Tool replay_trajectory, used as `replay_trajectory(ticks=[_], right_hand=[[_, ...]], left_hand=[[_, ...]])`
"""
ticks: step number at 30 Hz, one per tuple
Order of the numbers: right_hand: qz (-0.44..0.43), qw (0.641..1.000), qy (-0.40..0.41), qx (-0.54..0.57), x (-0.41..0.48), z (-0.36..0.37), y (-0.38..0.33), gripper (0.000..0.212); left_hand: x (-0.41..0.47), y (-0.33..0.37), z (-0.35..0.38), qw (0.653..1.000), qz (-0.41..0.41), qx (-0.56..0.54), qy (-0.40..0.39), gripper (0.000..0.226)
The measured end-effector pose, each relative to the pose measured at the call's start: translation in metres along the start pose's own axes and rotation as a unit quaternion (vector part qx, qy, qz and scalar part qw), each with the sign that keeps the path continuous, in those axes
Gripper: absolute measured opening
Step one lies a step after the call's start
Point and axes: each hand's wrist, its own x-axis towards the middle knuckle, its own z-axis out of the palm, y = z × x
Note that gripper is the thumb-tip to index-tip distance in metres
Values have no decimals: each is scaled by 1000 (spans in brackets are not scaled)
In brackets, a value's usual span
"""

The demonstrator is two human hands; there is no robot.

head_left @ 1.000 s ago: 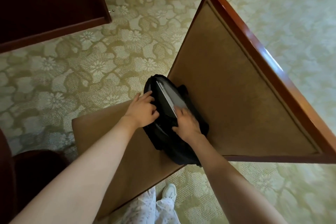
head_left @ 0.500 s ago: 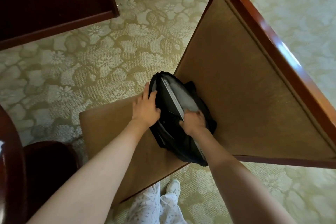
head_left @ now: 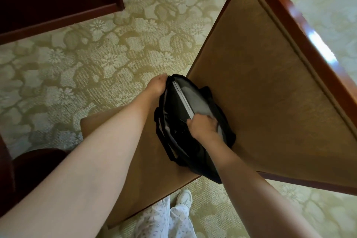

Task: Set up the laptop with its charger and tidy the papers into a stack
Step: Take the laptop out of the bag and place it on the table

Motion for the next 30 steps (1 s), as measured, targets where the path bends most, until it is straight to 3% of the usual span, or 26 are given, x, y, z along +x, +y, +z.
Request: replay_trajectory(ticks=[3,10,16,22,26,28,30], right_hand=[[31,999,16,3,8,-4,-13,36],[51,998,33,12,14,4,-15,35],[53,996,58,39,17,4,-16,40],[17,999,40,28,12,0,-6,39],[-14,999,31,36,2,-2,2,33],[-27,999,29,35,-1,-3,3,34],[-32,999,27,32,-4,-4,2,34]], left_hand=[[12,6,-6,997,-44,-63,-15,20],[39,0,-10,989,-45,-140,-15,22],[53,-6,-2,958,-91,-263,67,33],[61,-3,4,970,-78,-166,158,29],[41,3,8,982,39,-35,181,16],[27,-2,10,980,116,13,162,8],[16,-6,12,982,144,59,107,21]])
